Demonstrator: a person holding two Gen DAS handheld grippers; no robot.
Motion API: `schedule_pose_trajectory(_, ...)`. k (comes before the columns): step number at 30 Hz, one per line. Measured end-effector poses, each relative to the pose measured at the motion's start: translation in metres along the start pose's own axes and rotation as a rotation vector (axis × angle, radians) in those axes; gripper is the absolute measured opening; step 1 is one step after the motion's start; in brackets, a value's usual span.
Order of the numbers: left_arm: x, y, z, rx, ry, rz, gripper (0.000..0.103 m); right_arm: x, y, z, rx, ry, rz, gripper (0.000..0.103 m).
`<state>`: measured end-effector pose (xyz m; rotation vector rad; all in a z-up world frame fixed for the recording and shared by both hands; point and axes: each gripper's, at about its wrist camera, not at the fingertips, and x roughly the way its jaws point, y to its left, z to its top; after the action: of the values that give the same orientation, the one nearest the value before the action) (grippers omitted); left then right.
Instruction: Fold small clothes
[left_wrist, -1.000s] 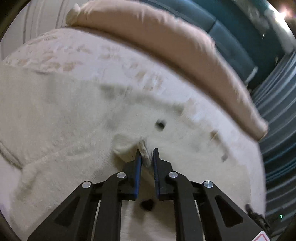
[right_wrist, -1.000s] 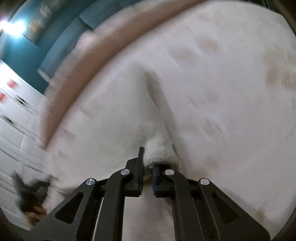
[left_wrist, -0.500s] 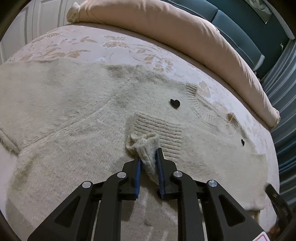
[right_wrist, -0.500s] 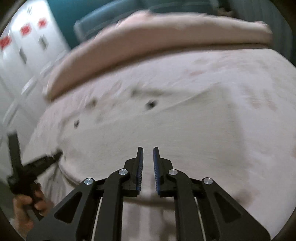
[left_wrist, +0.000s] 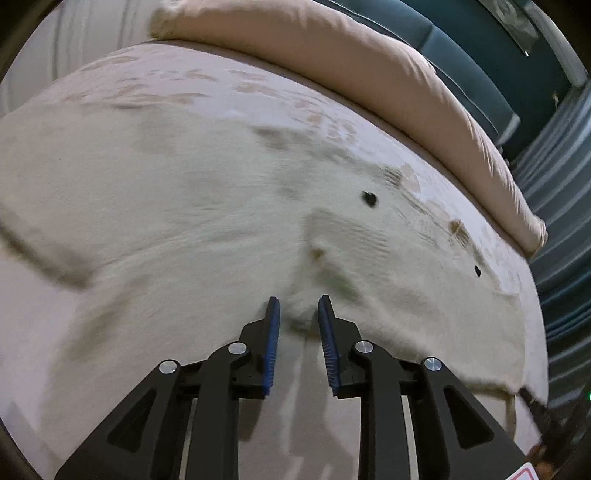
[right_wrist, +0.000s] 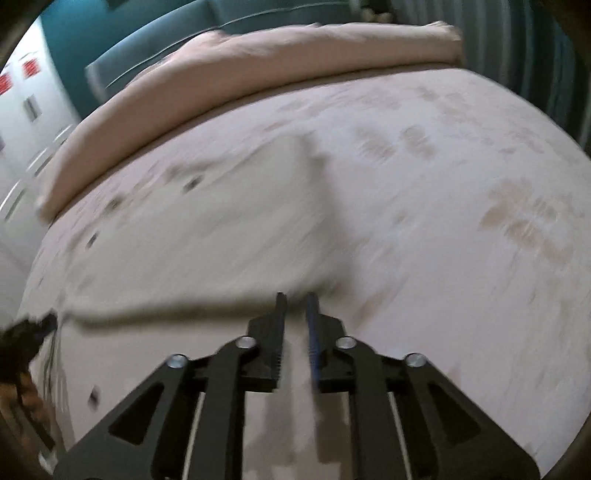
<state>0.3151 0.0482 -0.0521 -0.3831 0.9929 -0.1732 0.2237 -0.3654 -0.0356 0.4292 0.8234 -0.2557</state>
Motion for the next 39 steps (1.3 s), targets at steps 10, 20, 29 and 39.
schedule_pose_trajectory(10, -0.121, 0.208, 0.052, -0.226, -0.157, 0.303, 0.052, -0.014, 0.047, -0.079, -0.109, -0.033, -0.021, 0.044)
schedule_pose_trajectory(20, -0.12, 0.351, 0.12, -0.544, -0.203, 0.371, 0.056, -0.008, 0.055, -0.091, -0.163, -0.044, -0.056, 0.062)
schedule_pose_trajectory(29, -0.136, 0.238, 0.166, -0.24, -0.29, 0.271, 0.009, -0.006, 0.05, -0.091, -0.142, -0.052, -0.024, 0.067)
schedule_pose_trajectory(39, -0.1, -0.088, 0.078, 0.221, -0.181, -0.183, 0.027, -0.008, 0.047, -0.09, -0.127, -0.049, 0.031, 0.075)
